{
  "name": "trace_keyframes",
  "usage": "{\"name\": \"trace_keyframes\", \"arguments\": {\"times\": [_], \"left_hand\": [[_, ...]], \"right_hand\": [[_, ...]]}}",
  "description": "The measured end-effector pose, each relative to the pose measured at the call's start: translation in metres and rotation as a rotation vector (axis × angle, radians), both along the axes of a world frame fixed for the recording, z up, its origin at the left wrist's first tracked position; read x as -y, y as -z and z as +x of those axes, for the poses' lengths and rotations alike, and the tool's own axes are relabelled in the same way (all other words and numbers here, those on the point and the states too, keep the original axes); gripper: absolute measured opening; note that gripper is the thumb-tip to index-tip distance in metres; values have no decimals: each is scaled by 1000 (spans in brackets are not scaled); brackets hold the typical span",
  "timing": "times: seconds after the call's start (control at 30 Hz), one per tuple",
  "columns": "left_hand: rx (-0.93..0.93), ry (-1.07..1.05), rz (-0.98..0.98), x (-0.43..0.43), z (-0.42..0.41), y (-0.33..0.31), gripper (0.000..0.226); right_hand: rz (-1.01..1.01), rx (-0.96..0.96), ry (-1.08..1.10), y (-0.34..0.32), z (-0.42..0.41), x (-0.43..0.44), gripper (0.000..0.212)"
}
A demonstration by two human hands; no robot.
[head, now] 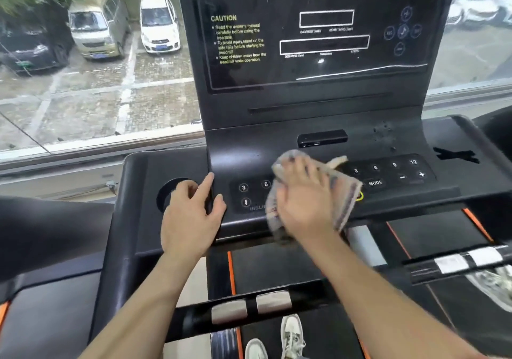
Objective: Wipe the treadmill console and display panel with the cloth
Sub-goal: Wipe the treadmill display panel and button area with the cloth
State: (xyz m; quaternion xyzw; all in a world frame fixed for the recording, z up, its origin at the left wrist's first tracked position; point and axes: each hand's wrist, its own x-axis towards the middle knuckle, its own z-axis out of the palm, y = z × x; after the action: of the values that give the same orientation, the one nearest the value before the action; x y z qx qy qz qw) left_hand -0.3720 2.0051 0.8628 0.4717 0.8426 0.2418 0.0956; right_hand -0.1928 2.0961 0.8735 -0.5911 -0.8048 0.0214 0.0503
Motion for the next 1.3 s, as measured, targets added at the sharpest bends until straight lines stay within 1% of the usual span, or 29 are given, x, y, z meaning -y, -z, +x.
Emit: {"name": "trace_keyframes", "arguments": {"times": [0.03,0.1,0.13,0.17,0.23,0.33,0.4,0.43,0.47,0.57,0.63,0.7,0.73,0.8,0.9,0.93,0.97,1.03,1.13,1.2,1.23,1.3], "left_hand": [[-4,21,21,-3,0,2,49],[-4,88,72,-9,3,6,48],[0,104,71,-12,7,6,46],[11,102,57,-14,11,5,46],[30,57,48,-15,20,4,48],[20,28,53,-14,26,1,51],[46,16,38,-14,28,0,52],[53,7,33,-13,29,-1,51],[52,-2,29,-12,29,-2,50],[99,-4,53,-12,31,-11,48],[187,-26,117,-12,30,-14,46],[183,-52,139,-14,30,-18,49],[158,-48,129,-14,30,-18,51],[107,-20,96,-14,32,-14,52],[64,-27,38,-14,33,-10,49],[58,-31,30,-15,32,-9,49],[60,-34,16,-14,31,-9,48],[62,-36,-6,-14,31,-8,49],[111,-31,39,-19,27,-14,51],[150,-56,60,-37,20,-20,55],[147,-87,60,-50,16,-23,57],[137,-147,54,-75,8,-24,57]], "right_hand": [[22,-64,-105,5,-25,19,58],[67,-263,-302,13,-56,51,49],[51,-324,-357,11,-56,53,46],[41,-324,-385,10,-45,47,46],[61,-236,-350,15,-7,26,49],[2,-111,-108,10,47,-15,58],[3,-75,-15,7,55,-25,59],[26,-68,-27,5,46,-22,56],[46,-78,-92,5,30,-15,53],[44,-161,-458,2,-29,12,51],[-37,-266,-612,-2,-53,2,52],[-75,-332,-730,-4,-63,-27,48],[-30,-355,-776,-3,-67,-42,43],[134,-380,-811,-4,-78,-68,33],[350,-363,-851,-7,-93,-84,24],[403,-361,-831,-8,-91,-87,19],[443,-373,-767,-9,-83,-91,15],[511,-417,-559,-10,-58,-102,12],[577,-480,-356,-5,-30,-112,25],[556,-573,-283,-5,-34,-108,30],[542,-609,-274,-7,-40,-106,26],[538,-627,-361,-18,-57,-101,15]]}}
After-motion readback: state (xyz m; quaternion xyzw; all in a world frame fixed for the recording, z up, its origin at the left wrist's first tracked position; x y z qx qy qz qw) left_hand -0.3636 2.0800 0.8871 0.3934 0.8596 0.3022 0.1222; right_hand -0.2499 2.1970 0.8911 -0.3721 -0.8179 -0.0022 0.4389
